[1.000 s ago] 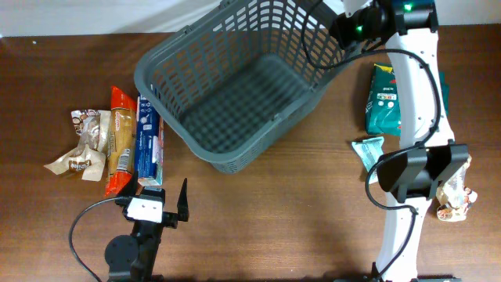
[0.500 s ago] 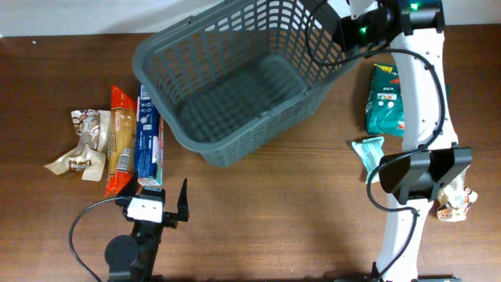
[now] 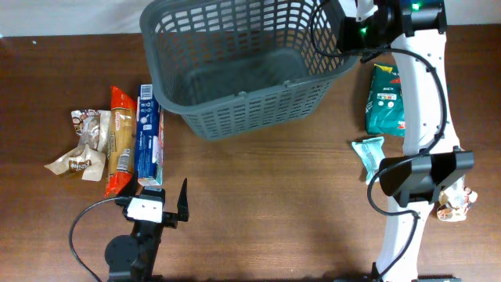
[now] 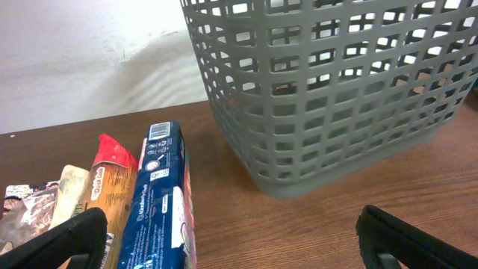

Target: Pack container

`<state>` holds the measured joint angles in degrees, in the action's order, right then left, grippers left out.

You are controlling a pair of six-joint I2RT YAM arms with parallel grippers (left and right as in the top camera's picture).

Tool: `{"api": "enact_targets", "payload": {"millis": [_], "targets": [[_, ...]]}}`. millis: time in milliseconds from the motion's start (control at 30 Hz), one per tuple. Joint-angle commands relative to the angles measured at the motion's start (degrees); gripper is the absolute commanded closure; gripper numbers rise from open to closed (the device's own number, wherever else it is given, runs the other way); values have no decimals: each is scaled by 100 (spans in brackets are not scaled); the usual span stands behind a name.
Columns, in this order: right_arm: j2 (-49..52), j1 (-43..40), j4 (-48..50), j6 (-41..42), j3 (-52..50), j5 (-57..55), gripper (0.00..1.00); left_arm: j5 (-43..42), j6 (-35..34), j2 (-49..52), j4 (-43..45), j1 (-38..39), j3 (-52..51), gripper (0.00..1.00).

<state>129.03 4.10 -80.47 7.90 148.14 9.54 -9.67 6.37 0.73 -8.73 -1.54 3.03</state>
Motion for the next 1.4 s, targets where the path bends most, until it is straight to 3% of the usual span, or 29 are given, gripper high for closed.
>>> {"api": "enact_targets", "payload": {"millis": [0,267,767,1000,1367], "targets": [[-223,2,-210,474,2,-697,94,-15,-35,-44,13,26,-31,1],[-223,2,-953,964,2,-990,96,-15,-35,-44,13,26,-31,1],[-223,2,-1362,2138,2,-977,96,-15,-35,-44,13,26,-31,1],[-223,2,-1362,2070,2,-966,96,-15,-35,-44,13,26,-31,1],[-223,7,-1390,1178,2,-1305,96,-15,-35,-44,13,26,-31,1]]}}
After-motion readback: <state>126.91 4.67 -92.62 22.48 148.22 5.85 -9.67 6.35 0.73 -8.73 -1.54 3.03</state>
